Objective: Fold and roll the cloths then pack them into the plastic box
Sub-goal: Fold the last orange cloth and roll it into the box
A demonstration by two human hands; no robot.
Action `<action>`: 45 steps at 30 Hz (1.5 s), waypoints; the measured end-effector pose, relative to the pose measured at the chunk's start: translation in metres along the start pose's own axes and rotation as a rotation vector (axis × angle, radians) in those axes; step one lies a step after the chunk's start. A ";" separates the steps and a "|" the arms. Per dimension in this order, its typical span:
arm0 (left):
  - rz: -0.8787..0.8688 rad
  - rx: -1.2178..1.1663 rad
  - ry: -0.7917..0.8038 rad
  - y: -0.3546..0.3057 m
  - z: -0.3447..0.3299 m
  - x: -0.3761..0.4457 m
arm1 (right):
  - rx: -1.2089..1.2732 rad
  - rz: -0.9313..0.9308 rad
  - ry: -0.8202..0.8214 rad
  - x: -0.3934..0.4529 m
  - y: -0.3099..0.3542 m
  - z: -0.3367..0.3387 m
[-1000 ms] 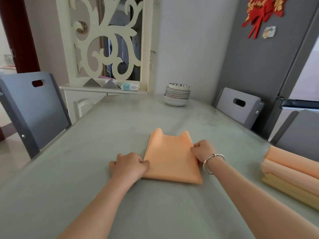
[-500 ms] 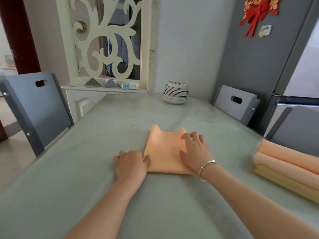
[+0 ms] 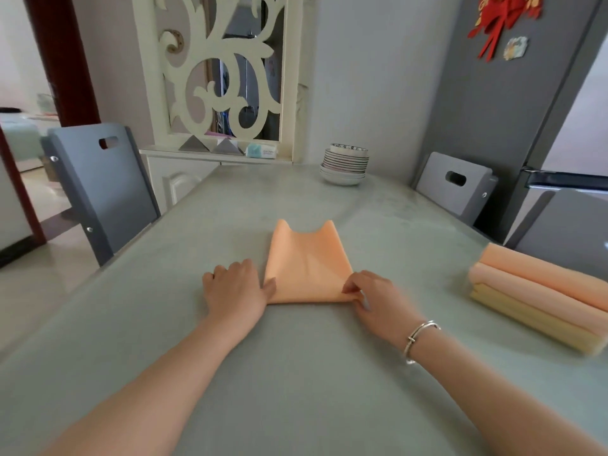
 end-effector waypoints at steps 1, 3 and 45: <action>-0.057 -0.093 -0.122 0.001 0.000 -0.002 | -0.023 -0.003 -0.010 0.000 -0.001 0.000; -0.244 -0.310 -0.323 0.002 0.004 -0.006 | -0.046 -0.011 -0.024 -0.001 0.002 0.002; -0.272 -0.264 -0.235 -0.020 -0.007 -0.005 | -0.454 0.004 -0.281 0.013 -0.002 -0.002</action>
Point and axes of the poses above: each hand's wrist, its own x-axis towards the middle knuckle, its own z-axis out of the back of the hand, y = z × x, the point moved 2 cm from there along x, towards the middle knuckle, and after that the axes turned 4 degrees about -z, right-handed, at the moved point
